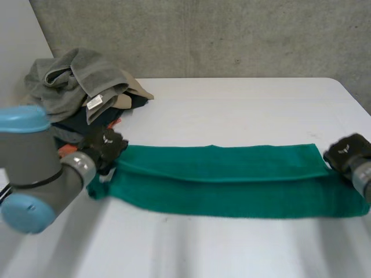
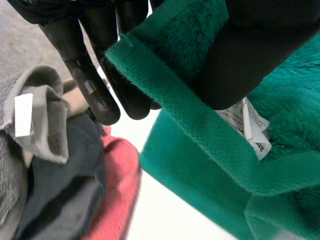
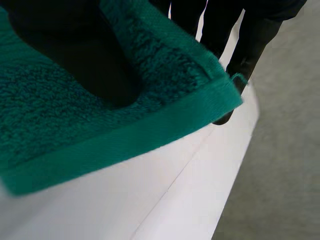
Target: Fold the laundry.
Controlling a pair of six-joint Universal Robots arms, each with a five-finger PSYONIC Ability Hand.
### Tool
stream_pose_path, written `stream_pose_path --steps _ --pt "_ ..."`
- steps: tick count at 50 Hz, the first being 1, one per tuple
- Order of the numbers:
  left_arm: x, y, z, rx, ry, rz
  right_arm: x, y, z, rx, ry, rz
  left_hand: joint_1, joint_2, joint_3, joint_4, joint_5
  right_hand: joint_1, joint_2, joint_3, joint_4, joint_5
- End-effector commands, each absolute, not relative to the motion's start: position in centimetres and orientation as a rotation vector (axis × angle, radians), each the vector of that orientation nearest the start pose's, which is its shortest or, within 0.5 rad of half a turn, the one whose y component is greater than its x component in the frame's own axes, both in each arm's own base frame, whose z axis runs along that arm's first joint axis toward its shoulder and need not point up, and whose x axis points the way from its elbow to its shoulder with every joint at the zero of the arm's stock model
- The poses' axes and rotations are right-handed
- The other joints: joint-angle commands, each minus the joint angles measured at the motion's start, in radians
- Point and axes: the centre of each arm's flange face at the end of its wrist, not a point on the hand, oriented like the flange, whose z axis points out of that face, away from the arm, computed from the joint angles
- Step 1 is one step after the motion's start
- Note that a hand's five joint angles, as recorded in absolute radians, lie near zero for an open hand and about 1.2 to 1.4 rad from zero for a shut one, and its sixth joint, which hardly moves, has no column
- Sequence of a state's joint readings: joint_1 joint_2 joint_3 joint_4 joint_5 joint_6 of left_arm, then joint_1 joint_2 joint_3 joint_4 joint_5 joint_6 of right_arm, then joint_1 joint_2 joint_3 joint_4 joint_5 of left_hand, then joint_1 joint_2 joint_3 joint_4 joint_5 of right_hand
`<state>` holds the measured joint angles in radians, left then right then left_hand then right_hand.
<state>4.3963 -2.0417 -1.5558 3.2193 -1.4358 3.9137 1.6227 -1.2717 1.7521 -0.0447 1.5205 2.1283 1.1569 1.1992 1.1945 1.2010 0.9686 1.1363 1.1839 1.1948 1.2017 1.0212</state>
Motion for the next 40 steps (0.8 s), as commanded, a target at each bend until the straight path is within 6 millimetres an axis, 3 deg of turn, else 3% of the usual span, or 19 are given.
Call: stream_pose_path --steps 1,8,9,10,11,12,15,17,23,28,32,33,38,40 --pt "-26.5 -33.0 14.6 1.336 2.084 -1.737 17.4 -34.0 15.6 -1.592 2.521 -2.034 0.239 0.197 0.202 0.195 0.253 0.260 0.212 0.201 0.195 0.201" --pt "-27.3 -35.0 13.8 1.326 2.059 -1.769 18.9 -37.2 13.6 -1.606 2.478 -2.076 0.239 0.197 0.202 0.195 0.253 0.260 0.212 0.201 0.195 0.201" --pt "-27.7 -35.1 13.8 1.331 2.050 -1.779 19.1 -37.4 13.5 -1.606 2.472 -2.081 0.239 0.197 0.202 0.195 0.253 0.116 0.068 0.057 0.050 0.056" --pt "-27.9 -35.1 13.9 1.333 2.044 -1.785 19.5 -37.8 13.2 -1.607 2.475 -2.088 0.208 0.166 0.170 0.164 0.222 -0.569 -0.616 -0.627 -0.634 -0.628" --pt "-28.1 -35.1 14.0 1.334 2.039 -1.787 19.6 -38.0 13.0 -1.602 2.487 -2.094 -0.040 -0.082 -0.077 -0.084 -0.026 -0.887 -0.934 -0.945 -0.952 -0.946" --pt "-28.2 -35.1 14.1 1.319 2.027 -1.791 19.6 -38.3 13.0 -1.593 2.504 -2.102 -0.359 -0.401 -0.396 -0.403 -0.345 -0.962 -1.009 -1.020 -1.027 -1.021" --pt "-28.0 -35.6 14.6 1.245 2.008 -1.786 19.4 -39.4 13.7 -1.524 2.556 -2.172 -0.473 -0.515 -0.511 -0.517 -0.459 -0.962 -1.009 -1.020 -1.027 -1.021" --pt "-27.6 -36.0 15.0 1.154 1.984 -1.774 19.3 -39.8 14.3 -1.496 2.559 -2.213 -0.971 -1.013 -1.008 -1.015 -0.957 -0.962 -1.009 -1.020 -1.027 -1.021" --pt "-27.9 -35.4 15.4 1.111 1.972 -1.761 18.9 -40.2 16.8 -1.318 2.536 -2.303 -0.958 -1.000 -0.996 -1.002 -0.944 -0.962 -1.009 -1.020 -1.027 -1.021" --pt "-27.6 -34.3 17.0 1.101 1.961 -1.792 18.7 -39.2 18.7 -1.190 2.506 -2.313 -0.961 -1.003 -0.999 -1.005 -0.947 -0.962 -1.009 -1.020 -1.027 -1.021" --pt "-27.4 -33.5 17.2 1.106 1.978 -1.786 17.3 -37.6 18.4 -1.200 2.586 -2.142 -0.961 -1.003 -0.999 -1.005 -0.947 -0.940 -0.988 -0.998 -1.005 -0.999" --pt "-27.3 -33.3 17.4 1.105 1.981 -1.788 16.6 -36.2 18.0 -1.208 2.644 -2.011 -0.961 -1.003 -0.999 -1.005 -0.947 -0.864 -0.912 -0.923 -0.930 -0.924" --pt "-26.7 -31.7 18.4 1.075 2.041 -1.827 14.9 -32.2 17.4 -1.213 2.717 -1.696 -0.943 -0.986 -0.981 -0.988 -0.930 -0.720 -0.768 -0.778 -0.785 -0.779" --pt "-26.6 -31.4 18.7 1.064 2.065 -1.851 14.3 -31.6 16.9 -1.195 2.727 -1.649 -0.943 -0.986 -0.981 -0.988 -0.930 -0.705 -0.753 -0.763 -0.770 -0.764"
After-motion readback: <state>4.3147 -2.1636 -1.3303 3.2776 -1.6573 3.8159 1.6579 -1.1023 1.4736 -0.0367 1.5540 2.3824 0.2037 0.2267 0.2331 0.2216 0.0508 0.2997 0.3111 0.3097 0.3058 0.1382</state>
